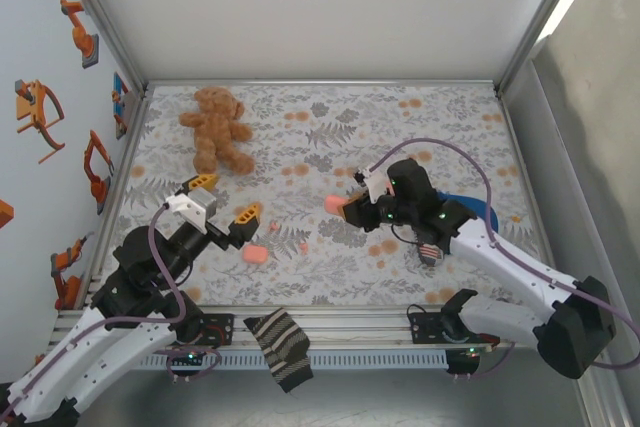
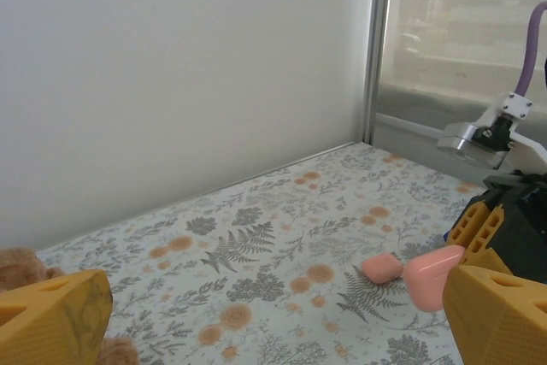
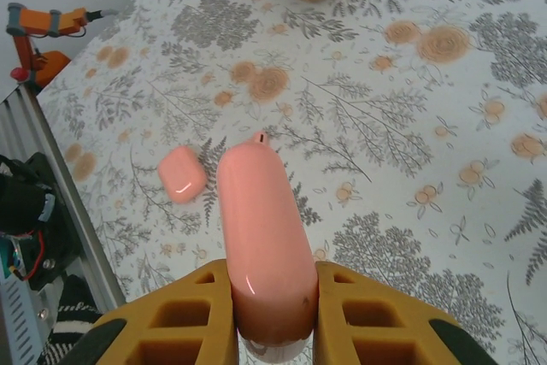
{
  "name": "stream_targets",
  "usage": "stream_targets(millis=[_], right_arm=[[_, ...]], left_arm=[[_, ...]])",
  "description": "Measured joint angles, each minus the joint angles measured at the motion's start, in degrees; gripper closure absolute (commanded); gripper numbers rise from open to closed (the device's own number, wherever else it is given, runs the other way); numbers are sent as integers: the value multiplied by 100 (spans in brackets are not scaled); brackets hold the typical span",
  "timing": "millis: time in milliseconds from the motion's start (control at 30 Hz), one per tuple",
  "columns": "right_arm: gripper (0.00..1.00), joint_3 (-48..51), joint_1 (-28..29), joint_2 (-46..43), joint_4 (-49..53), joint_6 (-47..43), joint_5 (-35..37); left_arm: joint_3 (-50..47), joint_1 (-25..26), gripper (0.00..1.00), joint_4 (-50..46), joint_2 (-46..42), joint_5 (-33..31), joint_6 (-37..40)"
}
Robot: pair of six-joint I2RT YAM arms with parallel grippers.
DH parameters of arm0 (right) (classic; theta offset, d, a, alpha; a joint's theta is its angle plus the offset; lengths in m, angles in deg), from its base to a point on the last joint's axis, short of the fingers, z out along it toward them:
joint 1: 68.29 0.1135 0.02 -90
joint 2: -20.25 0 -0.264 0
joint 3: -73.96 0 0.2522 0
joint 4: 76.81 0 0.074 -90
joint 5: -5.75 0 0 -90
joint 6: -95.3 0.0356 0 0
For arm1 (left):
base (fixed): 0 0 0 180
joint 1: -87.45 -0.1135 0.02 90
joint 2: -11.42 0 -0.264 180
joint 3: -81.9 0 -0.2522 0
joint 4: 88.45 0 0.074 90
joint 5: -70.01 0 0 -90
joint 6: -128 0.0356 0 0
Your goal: Insert the wireless bluetooth earbuds into the charging case
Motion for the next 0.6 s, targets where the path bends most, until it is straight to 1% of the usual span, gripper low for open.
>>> stream_targets(millis=[167, 333, 467, 600], right_arm=[[90, 428, -232, -260, -44, 125, 164], [91, 590, -389, -243, -33, 221, 234], [95, 614, -457, 9, -76, 282, 216], [98, 662, -553, 494, -205, 402, 114]], left_arm=[[-2, 0, 4, -109, -92, -168, 2], [-2, 0, 4, -190, -144, -308, 24], [13, 0, 4, -376, -133, -367, 133], [142, 0, 4, -647, -20, -391, 262]])
